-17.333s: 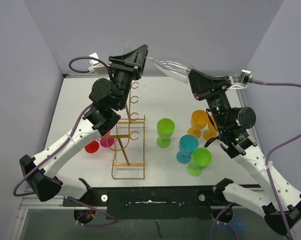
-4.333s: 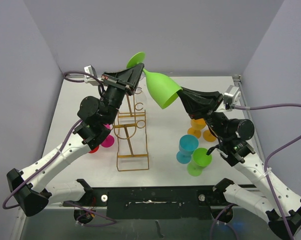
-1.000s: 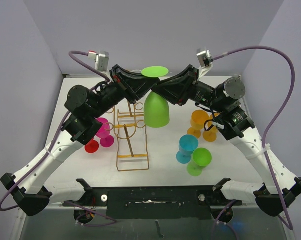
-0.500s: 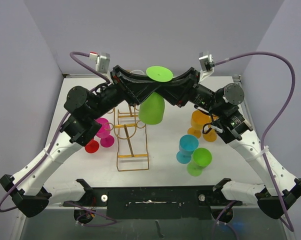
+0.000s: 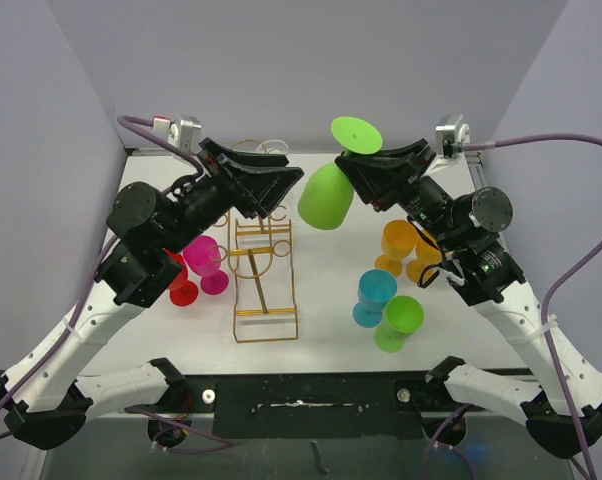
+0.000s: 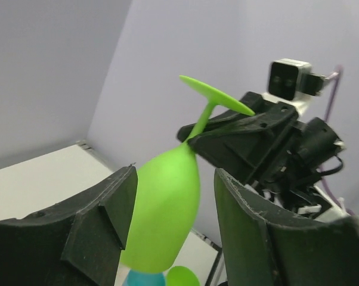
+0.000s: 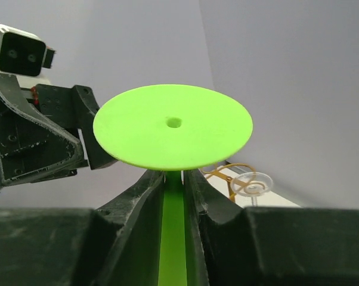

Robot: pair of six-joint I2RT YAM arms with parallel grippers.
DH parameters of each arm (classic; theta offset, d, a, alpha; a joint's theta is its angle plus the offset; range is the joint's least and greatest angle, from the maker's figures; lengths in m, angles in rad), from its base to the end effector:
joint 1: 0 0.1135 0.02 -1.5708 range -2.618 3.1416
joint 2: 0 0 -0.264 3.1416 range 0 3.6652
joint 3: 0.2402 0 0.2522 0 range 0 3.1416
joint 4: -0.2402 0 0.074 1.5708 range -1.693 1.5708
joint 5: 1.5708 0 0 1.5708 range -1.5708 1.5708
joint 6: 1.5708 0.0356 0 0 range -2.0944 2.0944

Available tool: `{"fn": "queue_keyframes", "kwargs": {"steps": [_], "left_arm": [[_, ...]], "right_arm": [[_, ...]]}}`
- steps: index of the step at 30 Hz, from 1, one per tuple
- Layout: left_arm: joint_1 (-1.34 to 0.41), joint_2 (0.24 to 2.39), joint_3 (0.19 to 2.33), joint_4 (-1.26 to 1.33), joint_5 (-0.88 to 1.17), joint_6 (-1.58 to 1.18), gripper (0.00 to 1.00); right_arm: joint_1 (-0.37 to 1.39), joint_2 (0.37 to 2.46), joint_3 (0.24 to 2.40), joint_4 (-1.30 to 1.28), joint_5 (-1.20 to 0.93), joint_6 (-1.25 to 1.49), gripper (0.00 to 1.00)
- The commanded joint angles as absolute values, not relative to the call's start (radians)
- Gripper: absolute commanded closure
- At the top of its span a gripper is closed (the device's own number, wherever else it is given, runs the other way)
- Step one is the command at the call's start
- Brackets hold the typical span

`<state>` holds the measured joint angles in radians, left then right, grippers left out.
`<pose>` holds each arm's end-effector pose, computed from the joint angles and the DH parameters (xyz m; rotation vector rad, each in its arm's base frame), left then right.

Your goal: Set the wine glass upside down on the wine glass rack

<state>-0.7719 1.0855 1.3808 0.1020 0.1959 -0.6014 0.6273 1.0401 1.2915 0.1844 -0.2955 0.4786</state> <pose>0.1486 -0.1544 0.5179 0.2961 1.2532 -1.3115 0.1612 0.1297 0.5059 -0.3683 1.1750 1.1399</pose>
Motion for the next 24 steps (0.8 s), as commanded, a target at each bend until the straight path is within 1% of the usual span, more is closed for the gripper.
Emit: {"fn": "queue_keyframes", "kwargs": {"steps": [1, 6, 11, 14, 18, 24], "left_arm": [[-0.773, 1.024, 1.414, -0.054, -0.027, -0.488, 0.47], [-0.773, 0.952, 1.402, -0.174, -0.238, -0.407, 0.45], [-0.773, 0.870, 1.341, -0.265, -0.492, -0.324, 0.44], [-0.772, 0.836, 1.298, -0.303, -0.633, -0.304, 0.43], [-0.772, 0.804, 1.253, -0.331, -0.694, -0.309, 0.42], [-0.770, 0.774, 1.210, -0.357, -0.762, -0.351, 0.42]], "right_arm": [[0.621, 0.990, 1.258, 0.130, -0.139, 0.324, 1.00], [0.621, 0.983, 1.197, 0.085, -0.073, 0.224, 1.00], [0.618, 1.051, 1.186, 0.047, -0.086, 0.197, 1.00], [0.617, 1.093, 1.176, 0.067, -0.105, 0.185, 1.00], [0.614, 1.151, 1.177, 0.106, -0.154, 0.158, 1.00], [0.611, 1.242, 1.183, 0.185, -0.281, 0.132, 1.00]]}}
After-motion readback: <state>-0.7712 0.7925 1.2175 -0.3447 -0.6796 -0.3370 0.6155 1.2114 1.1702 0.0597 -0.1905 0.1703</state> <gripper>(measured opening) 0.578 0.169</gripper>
